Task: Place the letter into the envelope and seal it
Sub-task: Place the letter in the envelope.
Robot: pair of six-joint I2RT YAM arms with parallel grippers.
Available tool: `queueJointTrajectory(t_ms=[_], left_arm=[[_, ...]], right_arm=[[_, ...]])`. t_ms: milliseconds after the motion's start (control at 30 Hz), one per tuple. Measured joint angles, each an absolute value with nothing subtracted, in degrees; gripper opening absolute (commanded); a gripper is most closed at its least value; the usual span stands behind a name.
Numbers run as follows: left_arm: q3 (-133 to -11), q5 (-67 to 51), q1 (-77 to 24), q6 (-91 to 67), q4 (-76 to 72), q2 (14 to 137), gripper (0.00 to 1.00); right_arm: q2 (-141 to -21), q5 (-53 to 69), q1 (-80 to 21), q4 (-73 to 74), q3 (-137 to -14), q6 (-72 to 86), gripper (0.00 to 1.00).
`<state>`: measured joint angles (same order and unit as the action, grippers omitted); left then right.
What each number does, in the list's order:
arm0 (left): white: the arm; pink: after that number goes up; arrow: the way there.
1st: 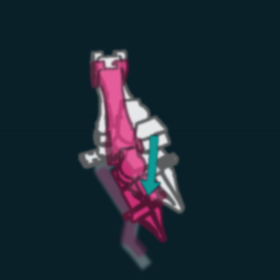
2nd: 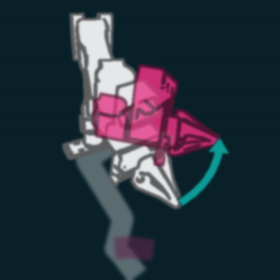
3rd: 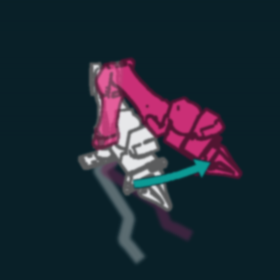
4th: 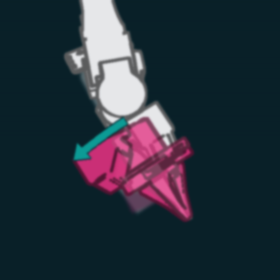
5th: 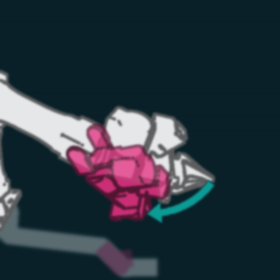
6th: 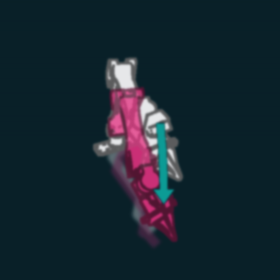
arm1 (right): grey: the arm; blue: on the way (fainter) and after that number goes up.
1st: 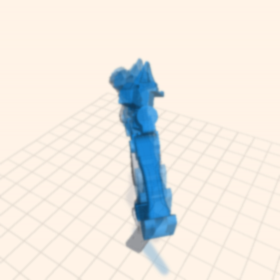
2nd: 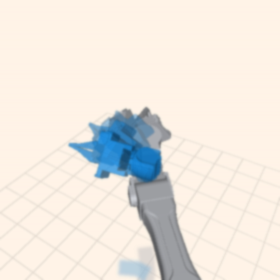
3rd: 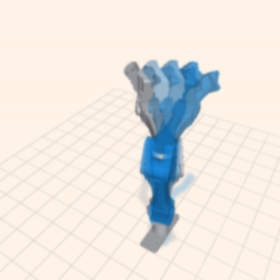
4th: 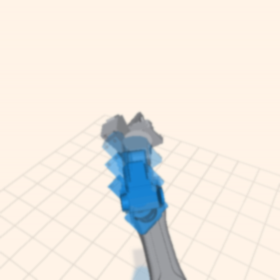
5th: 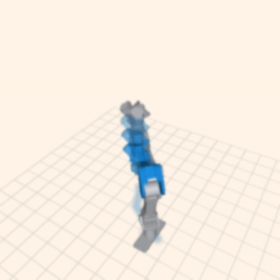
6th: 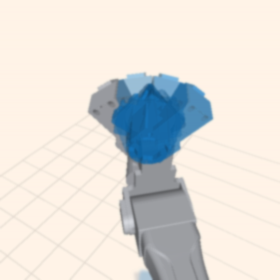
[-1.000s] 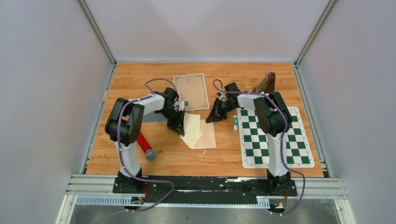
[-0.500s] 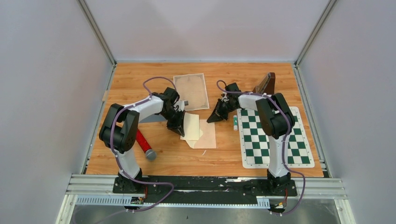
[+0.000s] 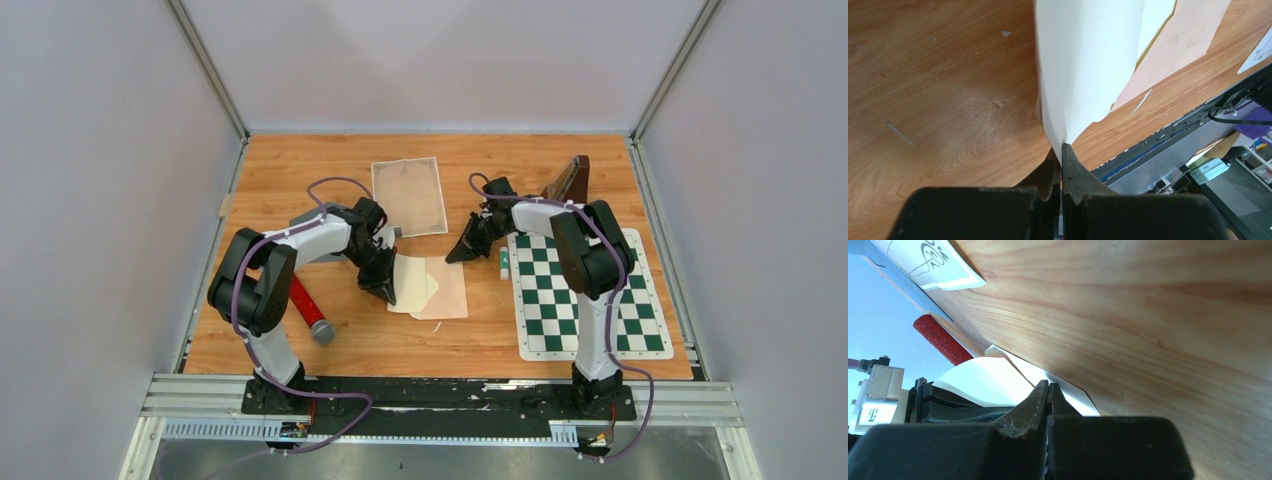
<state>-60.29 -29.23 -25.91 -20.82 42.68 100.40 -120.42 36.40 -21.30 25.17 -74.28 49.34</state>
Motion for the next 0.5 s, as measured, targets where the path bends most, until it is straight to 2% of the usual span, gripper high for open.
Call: queueJointTrajectory(t_ms=[500], left_arm=[[-60.2, -29.7, -25.9, -23.8, 44.8, 100.4, 0.00]], right_arm=[[-119.9, 35.5, -21.1, 25.5, -73.8, 50.8, 0.00]])
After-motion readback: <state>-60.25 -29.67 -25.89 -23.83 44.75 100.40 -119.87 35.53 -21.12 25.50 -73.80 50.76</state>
